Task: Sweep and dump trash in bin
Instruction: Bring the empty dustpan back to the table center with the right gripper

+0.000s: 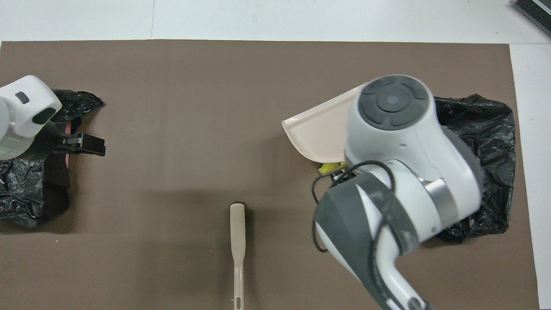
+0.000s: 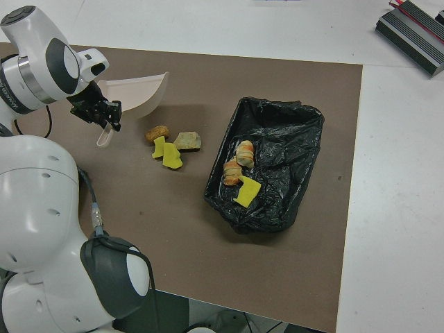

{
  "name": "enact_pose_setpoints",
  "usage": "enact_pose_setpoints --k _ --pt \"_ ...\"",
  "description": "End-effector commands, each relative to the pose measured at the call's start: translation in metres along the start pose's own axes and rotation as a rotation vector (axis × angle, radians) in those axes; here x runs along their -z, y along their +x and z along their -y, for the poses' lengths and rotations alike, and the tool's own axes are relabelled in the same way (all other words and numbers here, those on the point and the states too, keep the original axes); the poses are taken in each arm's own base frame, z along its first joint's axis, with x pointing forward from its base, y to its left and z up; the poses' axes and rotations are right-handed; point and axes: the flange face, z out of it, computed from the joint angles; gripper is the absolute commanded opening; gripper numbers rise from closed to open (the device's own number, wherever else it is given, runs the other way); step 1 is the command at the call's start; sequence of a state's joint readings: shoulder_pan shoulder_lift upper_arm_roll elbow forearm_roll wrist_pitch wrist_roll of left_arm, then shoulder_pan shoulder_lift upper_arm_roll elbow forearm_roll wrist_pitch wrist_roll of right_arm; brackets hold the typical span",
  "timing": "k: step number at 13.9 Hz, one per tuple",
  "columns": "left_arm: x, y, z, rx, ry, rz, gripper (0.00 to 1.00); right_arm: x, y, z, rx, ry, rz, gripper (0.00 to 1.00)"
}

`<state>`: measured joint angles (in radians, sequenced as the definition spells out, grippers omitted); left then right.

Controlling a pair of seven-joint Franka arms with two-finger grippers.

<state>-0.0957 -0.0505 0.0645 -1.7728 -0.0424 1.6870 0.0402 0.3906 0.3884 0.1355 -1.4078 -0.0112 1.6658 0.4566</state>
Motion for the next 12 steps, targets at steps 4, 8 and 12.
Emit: enact_pose_setpoints --k 4,8,12 --pt "0.031 -0.035 -0.002 -0.022 0.029 0.042 1.0 -0.065 0.046 0.114 -0.09 0.114 -0.095 0.0" --pt "0.028 -0.042 0.002 -0.032 0.058 0.046 1.0 -0.106 0.045 0.146 -0.088 0.132 -0.101 0.0" --pt "0.028 -0.039 -0.004 -0.053 0.065 0.018 1.0 -0.107 0.05 0.144 -0.09 0.174 -0.105 0.35"
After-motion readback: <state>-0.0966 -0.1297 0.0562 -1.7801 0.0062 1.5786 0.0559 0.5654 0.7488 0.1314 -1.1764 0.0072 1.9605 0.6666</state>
